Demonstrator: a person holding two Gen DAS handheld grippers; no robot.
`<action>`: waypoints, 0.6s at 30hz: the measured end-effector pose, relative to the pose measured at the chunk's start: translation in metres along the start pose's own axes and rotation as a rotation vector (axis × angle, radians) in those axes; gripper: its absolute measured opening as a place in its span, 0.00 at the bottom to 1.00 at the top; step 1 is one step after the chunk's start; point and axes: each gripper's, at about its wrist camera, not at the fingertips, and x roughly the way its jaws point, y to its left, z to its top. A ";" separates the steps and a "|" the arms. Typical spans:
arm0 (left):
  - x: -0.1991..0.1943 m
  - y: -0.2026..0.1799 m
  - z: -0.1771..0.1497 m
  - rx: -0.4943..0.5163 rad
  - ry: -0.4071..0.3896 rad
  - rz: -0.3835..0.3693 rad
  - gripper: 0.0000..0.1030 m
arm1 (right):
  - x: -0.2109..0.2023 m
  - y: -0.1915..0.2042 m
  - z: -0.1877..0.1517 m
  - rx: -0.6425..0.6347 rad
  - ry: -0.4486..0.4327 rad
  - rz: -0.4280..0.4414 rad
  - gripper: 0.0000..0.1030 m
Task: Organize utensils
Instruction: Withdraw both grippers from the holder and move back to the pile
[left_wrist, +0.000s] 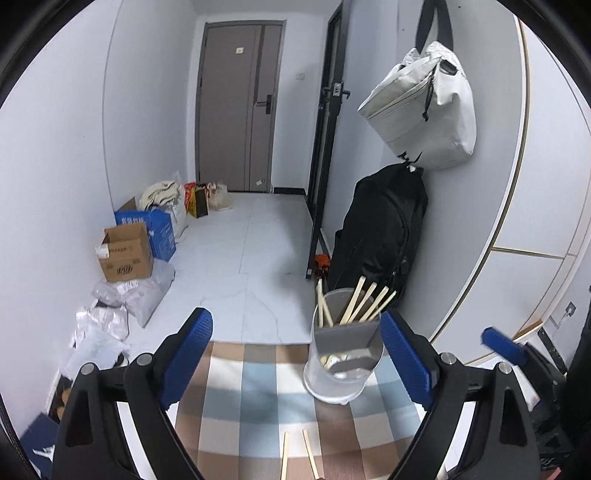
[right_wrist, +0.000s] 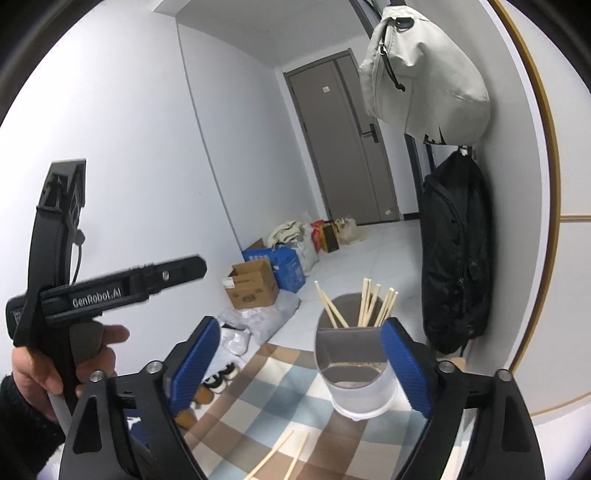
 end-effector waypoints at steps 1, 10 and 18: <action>0.004 0.003 -0.006 -0.007 0.015 0.008 0.87 | -0.001 0.000 -0.002 0.001 0.000 -0.002 0.97; 0.008 0.016 -0.044 -0.050 0.045 0.035 0.92 | -0.002 0.006 -0.033 -0.009 0.035 -0.024 1.00; 0.016 0.028 -0.081 -0.065 0.063 0.053 0.95 | 0.003 0.006 -0.063 -0.003 0.079 -0.046 1.00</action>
